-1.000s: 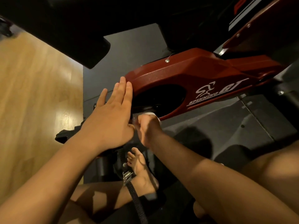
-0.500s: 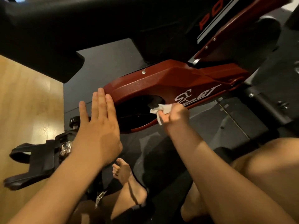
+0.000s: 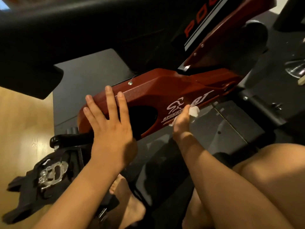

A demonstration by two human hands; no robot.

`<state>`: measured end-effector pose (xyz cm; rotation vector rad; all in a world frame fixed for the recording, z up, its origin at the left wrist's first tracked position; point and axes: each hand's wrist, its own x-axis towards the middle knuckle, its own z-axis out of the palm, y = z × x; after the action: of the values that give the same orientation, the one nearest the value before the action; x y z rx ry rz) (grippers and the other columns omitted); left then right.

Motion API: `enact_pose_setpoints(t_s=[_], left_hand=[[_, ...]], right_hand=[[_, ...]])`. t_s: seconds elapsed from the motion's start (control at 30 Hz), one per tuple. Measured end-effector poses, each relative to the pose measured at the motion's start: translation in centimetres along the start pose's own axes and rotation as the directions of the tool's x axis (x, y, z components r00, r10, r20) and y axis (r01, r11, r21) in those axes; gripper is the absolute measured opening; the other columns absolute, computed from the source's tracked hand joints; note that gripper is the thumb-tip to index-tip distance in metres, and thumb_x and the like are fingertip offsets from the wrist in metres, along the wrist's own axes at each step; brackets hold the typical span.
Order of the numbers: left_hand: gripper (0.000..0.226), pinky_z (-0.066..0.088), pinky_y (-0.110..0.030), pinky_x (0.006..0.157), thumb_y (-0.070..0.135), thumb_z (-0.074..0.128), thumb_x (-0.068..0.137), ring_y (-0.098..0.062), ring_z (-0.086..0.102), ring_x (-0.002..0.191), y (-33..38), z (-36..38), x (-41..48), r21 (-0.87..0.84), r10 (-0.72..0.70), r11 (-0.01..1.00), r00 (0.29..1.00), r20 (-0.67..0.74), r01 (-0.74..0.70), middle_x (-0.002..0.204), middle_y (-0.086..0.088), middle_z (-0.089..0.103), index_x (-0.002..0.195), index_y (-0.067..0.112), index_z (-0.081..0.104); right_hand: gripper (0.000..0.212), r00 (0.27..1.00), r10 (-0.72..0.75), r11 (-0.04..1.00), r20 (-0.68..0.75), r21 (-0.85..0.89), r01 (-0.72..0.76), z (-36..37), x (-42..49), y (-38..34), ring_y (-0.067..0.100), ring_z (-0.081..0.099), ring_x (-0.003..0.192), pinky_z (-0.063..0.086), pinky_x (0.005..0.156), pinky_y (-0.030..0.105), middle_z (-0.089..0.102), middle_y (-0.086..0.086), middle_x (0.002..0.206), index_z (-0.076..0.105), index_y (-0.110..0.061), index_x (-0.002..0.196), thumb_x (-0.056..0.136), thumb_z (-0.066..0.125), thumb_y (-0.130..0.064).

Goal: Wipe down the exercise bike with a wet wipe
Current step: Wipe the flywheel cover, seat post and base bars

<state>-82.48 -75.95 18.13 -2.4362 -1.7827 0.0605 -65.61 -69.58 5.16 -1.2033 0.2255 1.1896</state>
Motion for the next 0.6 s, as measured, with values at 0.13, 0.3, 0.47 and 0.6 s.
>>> enact_pose_setpoints(t_s=[0.13,0.3,0.47,0.6], left_hand=[[0.131,-0.001,-0.076,0.109,0.027,0.080,0.062,-0.067,-0.013,0.136,-0.4,0.5,-0.1,0.023,0.050,0.999,0.998,-0.026,-0.049,0.158,-0.033,-0.014,0.153,-0.001,-0.010],[0.133,-0.001,-0.074,0.109,0.029,0.082,0.060,-0.065,-0.012,0.137,-0.7,0.6,-0.2,0.067,0.060,0.996,0.996,-0.064,-0.056,0.159,-0.031,-0.013,0.154,0.000,-0.007],[0.136,-0.003,-0.076,0.109,0.029,0.082,0.061,-0.066,-0.016,0.136,-0.8,0.8,-0.2,0.075,0.065,0.995,0.996,-0.068,-0.060,0.158,-0.031,-0.017,0.151,0.001,-0.015],[0.122,0.002,-0.081,0.106,0.021,0.075,0.070,-0.070,-0.015,0.133,0.6,1.5,0.4,0.091,-0.031,0.995,0.995,-0.098,0.040,0.155,-0.037,-0.017,0.151,-0.004,-0.013]], right_hand=[[0.063,0.980,0.126,0.991,0.151,0.033,-0.133,1.6,-5.9,1.7,0.025,0.046,0.127,0.035,0.109,0.038,0.042,0.004,0.147,0.031,-0.016,0.149,0.099,0.042,-0.051],[0.057,0.982,-0.164,0.984,-0.096,0.061,0.170,0.9,-1.5,-5.1,0.027,0.040,0.136,0.033,0.107,0.030,0.040,0.013,0.148,0.030,-0.009,0.149,0.103,0.042,-0.039],[0.065,0.985,-0.170,0.985,0.029,-0.027,0.171,0.0,1.3,-6.6,0.029,0.040,0.138,0.043,0.105,0.043,0.033,0.009,0.156,0.020,-0.024,0.154,0.099,0.028,-0.058],[0.070,0.992,0.029,1.000,0.120,-0.006,-0.028,1.0,-4.9,1.7,0.031,0.051,0.126,0.044,0.103,0.048,0.045,0.005,0.145,0.032,-0.030,0.148,0.086,0.049,-0.061]])
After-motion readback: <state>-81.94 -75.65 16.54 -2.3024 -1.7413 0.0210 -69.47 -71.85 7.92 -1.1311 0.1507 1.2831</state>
